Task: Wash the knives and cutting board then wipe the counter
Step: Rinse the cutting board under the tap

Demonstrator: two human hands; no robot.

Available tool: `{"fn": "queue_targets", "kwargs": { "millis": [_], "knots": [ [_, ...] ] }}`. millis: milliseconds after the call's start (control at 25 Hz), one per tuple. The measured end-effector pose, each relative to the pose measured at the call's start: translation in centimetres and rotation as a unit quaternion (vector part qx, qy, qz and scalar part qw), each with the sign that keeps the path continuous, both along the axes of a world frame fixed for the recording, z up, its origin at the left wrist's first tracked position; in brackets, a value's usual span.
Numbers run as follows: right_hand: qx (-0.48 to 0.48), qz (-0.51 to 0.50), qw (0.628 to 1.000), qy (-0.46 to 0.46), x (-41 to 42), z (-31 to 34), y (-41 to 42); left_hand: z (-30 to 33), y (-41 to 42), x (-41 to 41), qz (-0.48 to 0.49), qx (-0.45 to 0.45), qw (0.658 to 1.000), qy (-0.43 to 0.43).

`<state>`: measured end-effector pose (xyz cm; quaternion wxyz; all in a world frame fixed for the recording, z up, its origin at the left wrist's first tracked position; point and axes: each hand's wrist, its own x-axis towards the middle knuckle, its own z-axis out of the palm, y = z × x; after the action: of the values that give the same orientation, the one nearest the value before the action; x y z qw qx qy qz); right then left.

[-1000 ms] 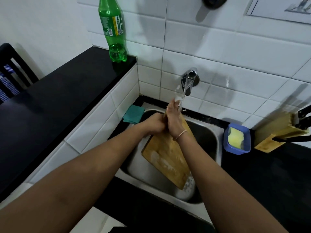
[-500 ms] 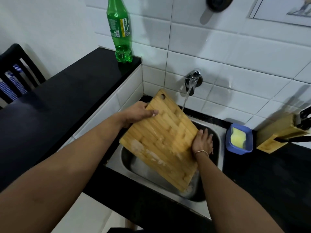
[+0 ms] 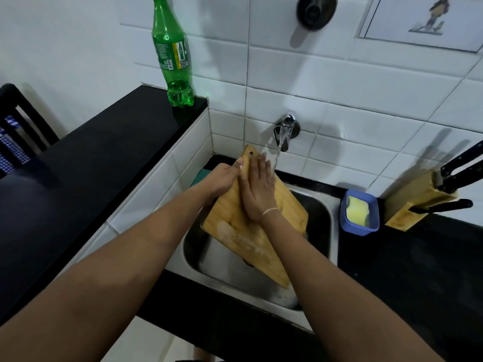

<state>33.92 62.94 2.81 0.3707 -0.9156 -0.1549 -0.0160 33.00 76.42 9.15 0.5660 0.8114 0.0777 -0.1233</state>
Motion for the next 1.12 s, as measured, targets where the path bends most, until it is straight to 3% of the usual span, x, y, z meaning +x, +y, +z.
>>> {"fn": "queue_targets", "kwargs": {
  "millis": [80,280,360,520,640,720,920,1120],
  "knots": [
    [-0.035,0.042,0.998,-0.032,-0.9,-1.7,-2.8,0.1,-0.2,0.1,-0.006,-0.01,1.0,0.001],
    [0.028,-0.109,0.986,0.122,1.2,-1.8,-4.2,0.5,-1.4,0.6,-0.034,0.005,0.999,0.028],
    [0.064,-0.134,0.979,0.138,2.1,0.0,-2.0,0.8,-2.0,1.3,-0.026,0.017,0.999,0.029],
    [0.067,-0.062,0.995,0.044,1.0,1.2,-0.4,1.3,-3.0,2.9,0.002,0.038,0.999,0.022],
    [-0.008,0.043,0.998,-0.035,-1.0,-1.2,-3.1,1.2,-3.0,3.7,0.027,0.037,0.998,0.043],
    [-0.023,0.032,0.999,-0.005,-0.7,-2.6,-5.2,0.8,-3.1,4.0,0.021,0.04,0.998,0.042],
    [0.057,-0.086,0.985,0.137,2.1,-0.7,-3.2,0.4,-4.3,5.8,0.027,0.042,0.996,0.078],
    [0.031,0.002,0.992,0.125,2.0,1.6,-0.2,-0.3,-4.9,7.7,0.078,-0.035,0.987,0.136]
  ]
}}
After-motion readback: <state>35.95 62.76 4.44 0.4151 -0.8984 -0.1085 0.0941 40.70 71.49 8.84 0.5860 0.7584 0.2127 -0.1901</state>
